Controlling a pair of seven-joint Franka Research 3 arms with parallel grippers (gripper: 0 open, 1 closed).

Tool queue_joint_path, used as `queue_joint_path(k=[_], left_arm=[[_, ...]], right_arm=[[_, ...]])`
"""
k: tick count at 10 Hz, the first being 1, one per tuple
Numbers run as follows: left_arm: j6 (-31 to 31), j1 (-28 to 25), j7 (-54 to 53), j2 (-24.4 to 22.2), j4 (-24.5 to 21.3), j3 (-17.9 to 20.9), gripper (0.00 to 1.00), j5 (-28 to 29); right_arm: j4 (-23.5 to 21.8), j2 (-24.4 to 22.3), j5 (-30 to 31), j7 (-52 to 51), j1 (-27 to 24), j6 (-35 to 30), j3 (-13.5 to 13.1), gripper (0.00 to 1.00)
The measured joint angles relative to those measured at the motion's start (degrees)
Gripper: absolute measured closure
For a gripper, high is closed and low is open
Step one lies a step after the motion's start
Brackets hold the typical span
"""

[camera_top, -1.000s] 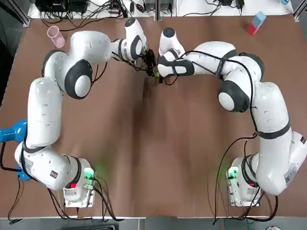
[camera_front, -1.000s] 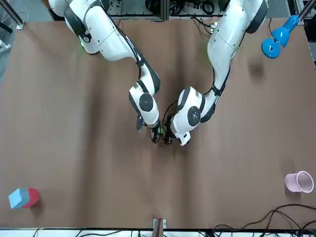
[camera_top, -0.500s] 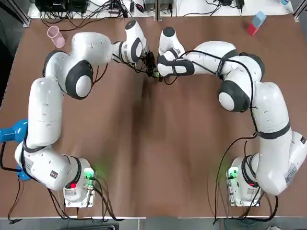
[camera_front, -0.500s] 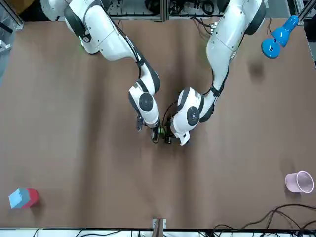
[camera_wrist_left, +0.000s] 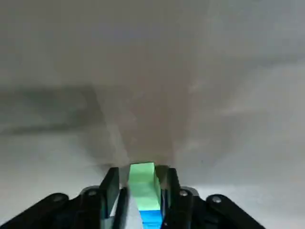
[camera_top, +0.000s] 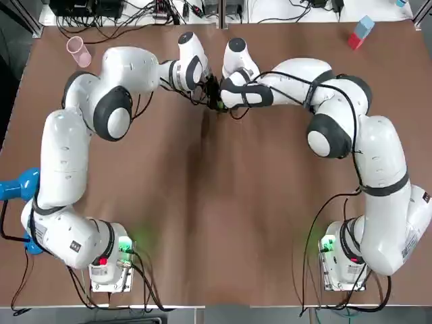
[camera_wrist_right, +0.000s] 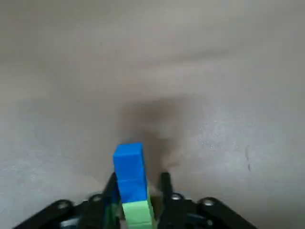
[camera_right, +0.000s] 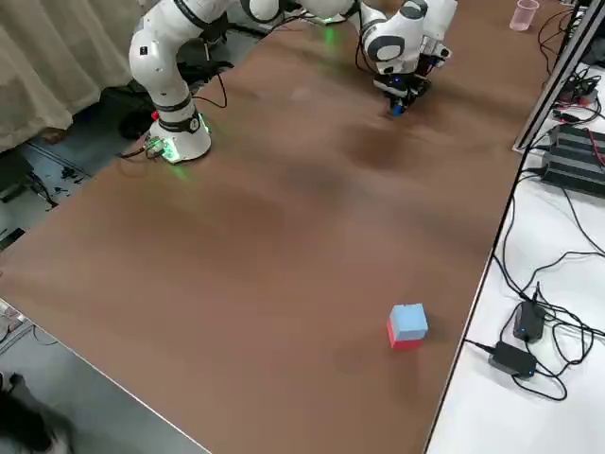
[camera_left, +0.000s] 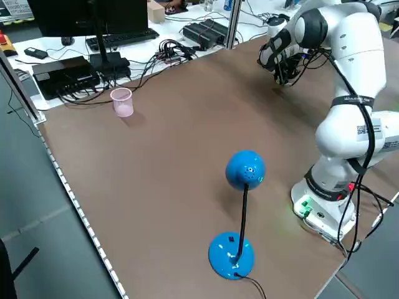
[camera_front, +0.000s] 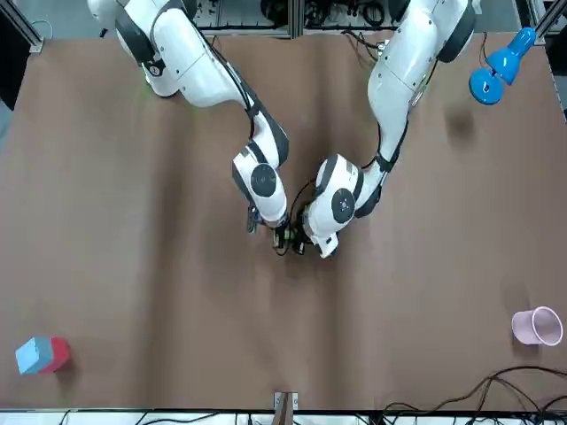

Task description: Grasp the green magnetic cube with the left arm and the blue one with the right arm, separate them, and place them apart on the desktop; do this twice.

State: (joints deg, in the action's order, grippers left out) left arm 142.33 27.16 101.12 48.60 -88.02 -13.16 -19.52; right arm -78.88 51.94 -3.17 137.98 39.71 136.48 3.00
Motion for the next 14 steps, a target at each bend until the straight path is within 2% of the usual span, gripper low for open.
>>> queue_joint_path(k=[1,6,14], left_arm=[[0.01,0.0,0.0,0.0,-0.01,0.02,0.63,0.0],[0.05,0.0,0.0,0.0,-0.03,0.08,0.76,0.01],[0.1,-1.53,-0.69,-0.16,0.06,1.13,0.76,0.48]], right_arm=[[0.01,-0.02,0.0,0.0,0.01,0.0,0.02,0.77],[0.0,-0.02,0.02,0.0,0.02,0.02,0.02,0.77],[-0.03,-0.03,0.27,-0.1,0.29,0.09,0.02,0.77]])
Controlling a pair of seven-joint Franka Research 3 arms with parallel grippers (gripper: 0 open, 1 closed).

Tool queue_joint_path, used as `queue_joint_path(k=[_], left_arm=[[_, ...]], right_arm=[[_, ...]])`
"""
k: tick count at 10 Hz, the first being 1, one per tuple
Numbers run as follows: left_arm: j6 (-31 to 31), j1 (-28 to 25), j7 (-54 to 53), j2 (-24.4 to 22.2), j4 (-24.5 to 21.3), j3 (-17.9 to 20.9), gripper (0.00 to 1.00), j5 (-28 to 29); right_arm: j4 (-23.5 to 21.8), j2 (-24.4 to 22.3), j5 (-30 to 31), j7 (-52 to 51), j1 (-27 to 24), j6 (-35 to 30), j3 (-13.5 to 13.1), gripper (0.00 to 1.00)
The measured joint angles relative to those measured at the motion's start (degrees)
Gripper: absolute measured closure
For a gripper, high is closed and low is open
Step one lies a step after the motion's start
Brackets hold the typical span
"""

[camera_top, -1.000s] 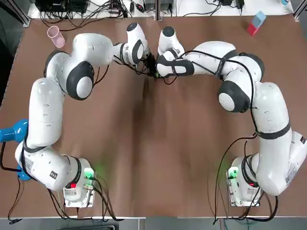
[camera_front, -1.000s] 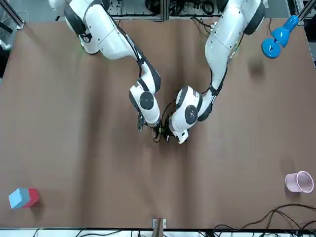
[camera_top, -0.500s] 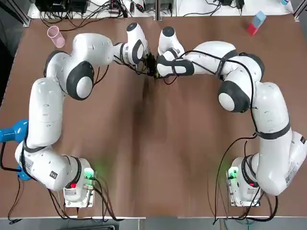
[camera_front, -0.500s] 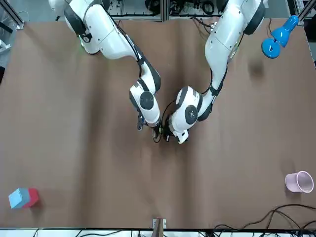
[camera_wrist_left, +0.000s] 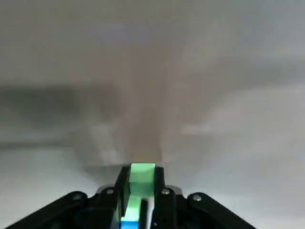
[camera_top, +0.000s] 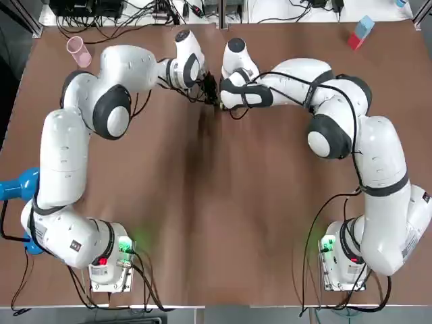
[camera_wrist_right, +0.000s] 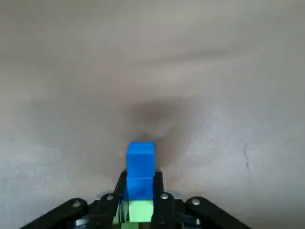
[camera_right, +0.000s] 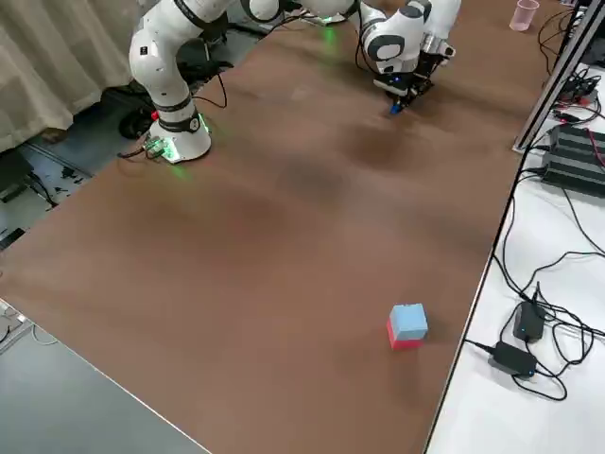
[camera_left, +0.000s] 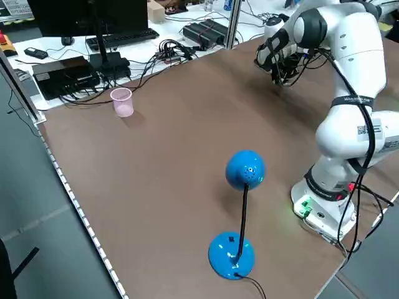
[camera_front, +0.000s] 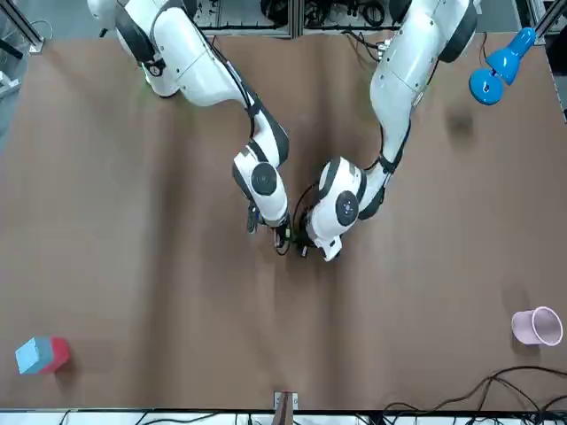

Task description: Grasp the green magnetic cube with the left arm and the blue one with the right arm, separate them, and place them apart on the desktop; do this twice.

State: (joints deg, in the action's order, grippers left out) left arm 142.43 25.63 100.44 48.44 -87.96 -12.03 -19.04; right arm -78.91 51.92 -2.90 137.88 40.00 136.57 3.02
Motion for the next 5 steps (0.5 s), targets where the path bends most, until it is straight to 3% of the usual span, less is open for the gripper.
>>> queue_joint_path(k=[5], left_arm=[[-3.4,-9.54,-4.99,-3.4,-0.05,0.31,0.76,2.4]], right_arm=[[-0.06,-0.05,0.01,-0.02,0.49,0.0,0.05,0.77]])
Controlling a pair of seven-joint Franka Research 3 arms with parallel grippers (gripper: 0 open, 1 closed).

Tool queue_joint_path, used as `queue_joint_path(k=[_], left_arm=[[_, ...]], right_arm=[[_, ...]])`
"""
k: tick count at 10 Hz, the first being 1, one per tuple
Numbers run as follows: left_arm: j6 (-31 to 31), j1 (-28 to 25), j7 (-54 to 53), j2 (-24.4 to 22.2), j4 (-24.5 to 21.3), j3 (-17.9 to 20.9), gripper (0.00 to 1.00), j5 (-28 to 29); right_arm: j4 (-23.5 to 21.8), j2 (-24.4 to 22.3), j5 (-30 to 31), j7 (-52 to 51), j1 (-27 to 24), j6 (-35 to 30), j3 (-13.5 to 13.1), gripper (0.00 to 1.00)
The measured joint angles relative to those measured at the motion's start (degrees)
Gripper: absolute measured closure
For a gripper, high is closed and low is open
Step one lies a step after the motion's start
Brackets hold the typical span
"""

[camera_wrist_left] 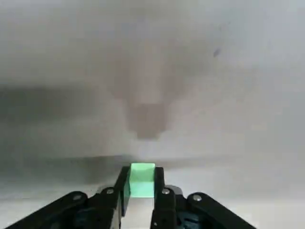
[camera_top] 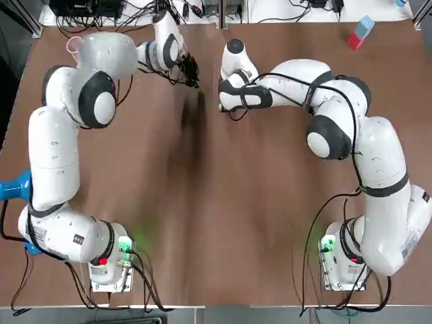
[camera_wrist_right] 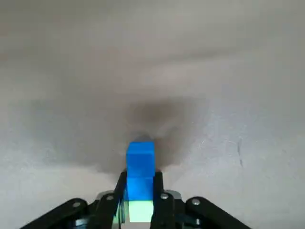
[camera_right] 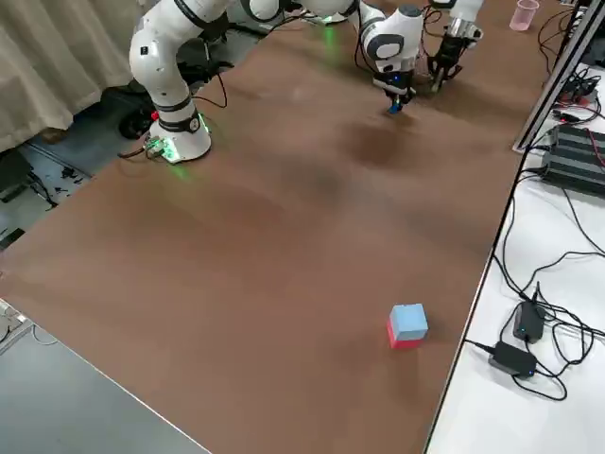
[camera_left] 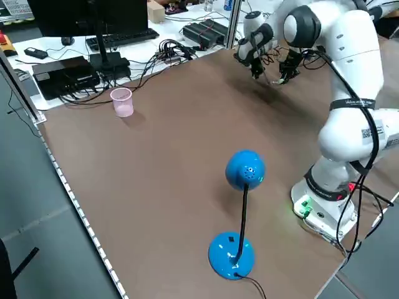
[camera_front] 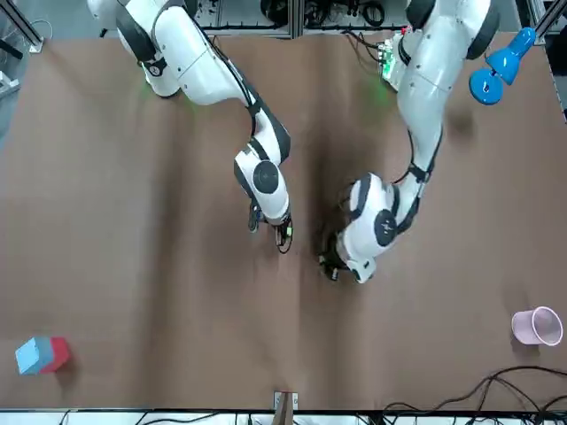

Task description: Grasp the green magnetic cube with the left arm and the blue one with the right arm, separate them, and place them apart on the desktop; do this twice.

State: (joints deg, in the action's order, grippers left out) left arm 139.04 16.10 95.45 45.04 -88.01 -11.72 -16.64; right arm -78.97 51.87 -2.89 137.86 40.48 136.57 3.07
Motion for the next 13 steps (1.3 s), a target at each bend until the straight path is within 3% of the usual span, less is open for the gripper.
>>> queue_joint_path(k=[3,5,8,9,11,13], left_arm=[[-1.77,-6.0,-0.94,-1.72,0.03,0.04,0.76,4.89],[0.52,-7.17,-1.44,-1.66,1.14,-0.01,0.76,6.26],[17.63,-4.0,-1.47,2.24,2.02,-0.25,0.76,6.32],[20.66,-2.63,-1.73,3.89,2.32,-0.26,0.63,6.32],[21.5,-2.16,-1.92,3.95,3.94,-0.69,0.32,6.31],[12.28,-2.49,-1.91,1.05,4.71,-1.62,0.04,6.31]], right_arm=[[-0.03,-0.03,0.37,-0.19,0.29,-0.06,0.09,0.76],[-0.07,-0.08,0.57,-0.22,0.76,-0.09,0.25,0.66],[-0.07,-0.41,0.57,-0.2,0.86,-0.53,0.01,0.22],[-0.07,-0.54,0.57,-0.2,0.65,-1.36,-0.12,0.11],[-0.15,-0.6,0.57,-0.2,0.1,-3.15,-0.25,0.12],[-0.24,-0.62,0.57,-0.2,-0.75,-4.18,-0.29,0.18]])
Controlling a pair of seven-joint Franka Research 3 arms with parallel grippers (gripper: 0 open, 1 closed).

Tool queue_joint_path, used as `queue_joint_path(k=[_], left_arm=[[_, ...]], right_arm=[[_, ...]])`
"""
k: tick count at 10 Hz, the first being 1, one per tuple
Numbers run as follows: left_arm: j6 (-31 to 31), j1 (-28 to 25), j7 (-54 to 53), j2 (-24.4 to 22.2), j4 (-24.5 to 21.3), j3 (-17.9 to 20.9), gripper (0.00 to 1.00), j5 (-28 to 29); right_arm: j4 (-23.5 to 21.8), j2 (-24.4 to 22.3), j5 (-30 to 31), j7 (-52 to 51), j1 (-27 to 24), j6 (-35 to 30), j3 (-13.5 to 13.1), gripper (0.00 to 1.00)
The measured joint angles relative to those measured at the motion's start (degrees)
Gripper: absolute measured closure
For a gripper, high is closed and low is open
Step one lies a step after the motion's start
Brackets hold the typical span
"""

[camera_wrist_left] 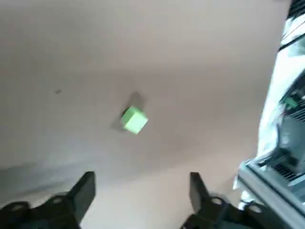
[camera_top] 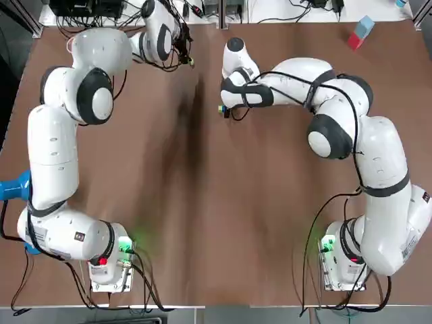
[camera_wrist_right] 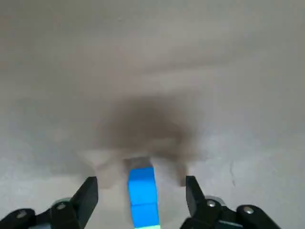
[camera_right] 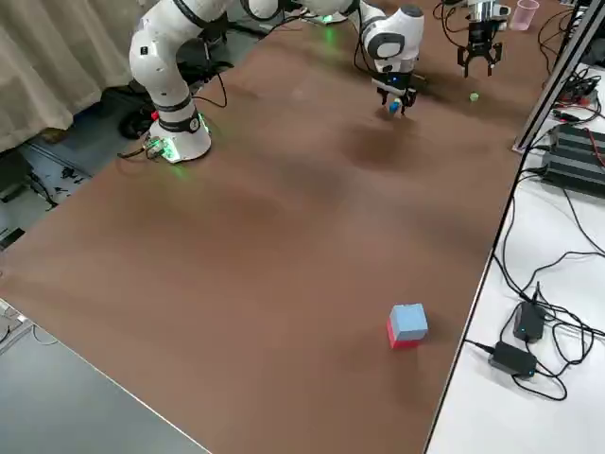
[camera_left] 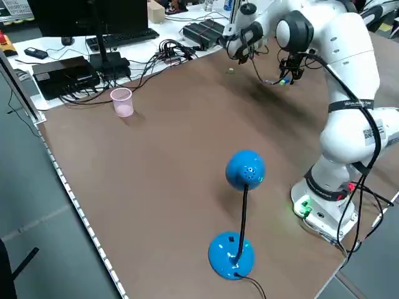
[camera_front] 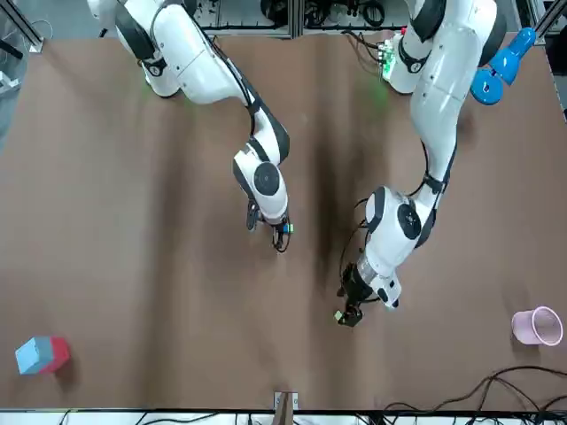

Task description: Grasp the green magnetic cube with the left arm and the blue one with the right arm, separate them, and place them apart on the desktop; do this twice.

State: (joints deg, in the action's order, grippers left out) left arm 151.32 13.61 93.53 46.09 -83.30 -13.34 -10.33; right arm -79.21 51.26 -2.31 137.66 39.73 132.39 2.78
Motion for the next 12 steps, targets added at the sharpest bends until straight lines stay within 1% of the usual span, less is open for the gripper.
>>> queue_joint_path(k=[1,2,3,4,5,6,7,8,10,12], left_arm=[[-5.6,0.08,0.24,-1.7,-0.18,-0.83,0.0,0.0],[-8.99,0.83,1.25,-2.76,-1.16,-1.87,0.0,0.0],[-9.73,2.81,2.96,-2.95,-2.81,-2.12,0.0,0.01],[-9.68,5.09,5.04,-2.89,-4.85,-2.1,0.02,0.01],[-9.59,6.68,6.74,-2.91,-6.56,-2.11,0.04,0.01],[-9.58,7.88,8.3,-2.94,-8.02,-2.12,0.07,0.01],[-9.58,8.52,10.05,-2.95,-8.98,-2.13,0.11,0.01],[-9.58,8.76,11.62,-2.96,-9.46,-2.13,0.15,0.01],[-9.58,9.63,13.44,-2.98,-11.08,-2.25,0.15,0.01],[-9.13,11.3,14.0,-2.98,-12.05,-2.29,0.18,0.0]], right_arm=[[-0.06,0.0,0.0,0.0,-0.23,-0.15,0.0,0.25],[-0.16,-0.01,0.0,0.0,-0.26,-0.15,0.0,0.26],[-0.19,-0.01,0.0,0.0,-0.25,-0.15,0.02,0.28],[-0.21,-0.02,0.0,0.0,-0.26,-0.15,0.02,0.33],[-0.21,-0.06,0.0,0.0,-0.25,-0.15,0.02,0.36],[-0.21,-0.2,0.01,0.0,-0.27,-0.02,-0.01,0.54],[-0.22,-0.3,0.01,0.0,-0.27,-0.03,0.01,0.7],[-0.23,-0.31,0.01,0.0,-0.27,-0.03,0.01,0.71],[-0.29,-0.31,0.01,0.0,-0.27,-0.03,0.01,0.71],[-0.3,-0.31,0.01,0.0,-0.27,-0.03,0.02,0.71]])
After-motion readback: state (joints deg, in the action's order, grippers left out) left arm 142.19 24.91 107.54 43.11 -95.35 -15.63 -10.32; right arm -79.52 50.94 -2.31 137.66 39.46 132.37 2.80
